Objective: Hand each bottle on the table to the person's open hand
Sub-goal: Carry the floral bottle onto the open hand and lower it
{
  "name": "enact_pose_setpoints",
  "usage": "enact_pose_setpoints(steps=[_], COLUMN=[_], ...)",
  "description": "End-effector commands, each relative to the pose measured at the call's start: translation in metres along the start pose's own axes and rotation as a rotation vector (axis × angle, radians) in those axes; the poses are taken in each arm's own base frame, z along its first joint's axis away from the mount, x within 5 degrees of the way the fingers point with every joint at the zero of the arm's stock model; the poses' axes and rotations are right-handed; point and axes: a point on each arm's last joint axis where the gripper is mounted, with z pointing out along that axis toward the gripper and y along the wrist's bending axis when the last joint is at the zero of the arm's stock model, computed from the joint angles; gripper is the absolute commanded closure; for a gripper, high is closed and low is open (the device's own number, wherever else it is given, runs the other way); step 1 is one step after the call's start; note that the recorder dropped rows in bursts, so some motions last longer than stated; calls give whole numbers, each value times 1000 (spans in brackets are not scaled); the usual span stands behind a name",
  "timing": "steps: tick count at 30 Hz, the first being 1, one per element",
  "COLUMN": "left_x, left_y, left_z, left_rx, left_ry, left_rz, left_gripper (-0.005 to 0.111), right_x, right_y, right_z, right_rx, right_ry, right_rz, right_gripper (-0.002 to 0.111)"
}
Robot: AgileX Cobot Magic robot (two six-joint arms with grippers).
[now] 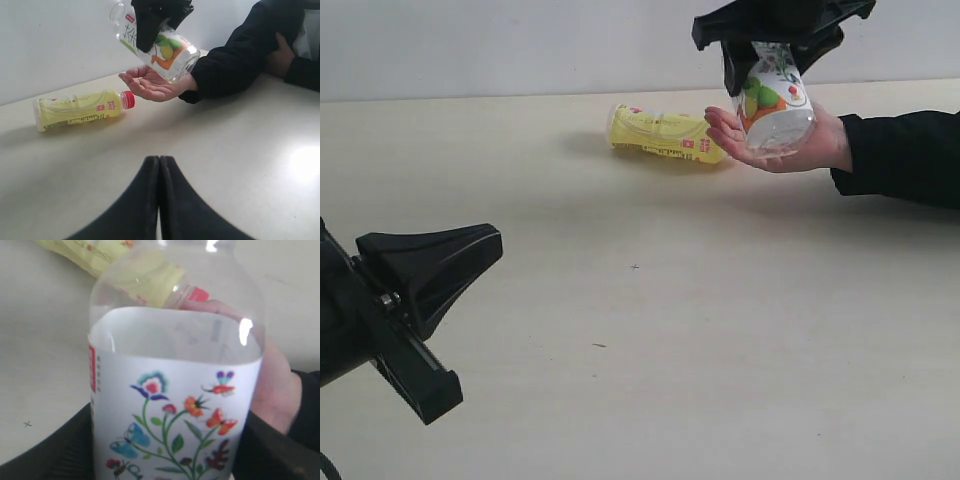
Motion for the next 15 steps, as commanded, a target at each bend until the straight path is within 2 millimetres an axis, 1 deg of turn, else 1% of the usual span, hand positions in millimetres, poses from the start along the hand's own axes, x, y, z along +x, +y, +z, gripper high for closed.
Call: enact_pose_setpoints(steps=[1,6,11,13,15], left_x=[0,0,0,0,0], left_y=[0,0,0,0,0], left_z=[-1,-1,-1,-1,-1], left_rx=[-1,-1,-1,-1,-1], left_ry=[-3,-3,-3,-3,-3], left_rz=[2,2,2,2,2], left_gripper=[106,106,106,106,106], right_x=[-4,-4,-3,-3,-3], right_y=[-14,-17,-20,-20,-20], right_z=[22,38,46,49,52], right_rx=[22,66,100,100,102], right_ry=[36,66,80,87,94], right_rz=[21,3,-9,-10,-11], right_gripper=[108,108,108,104,96])
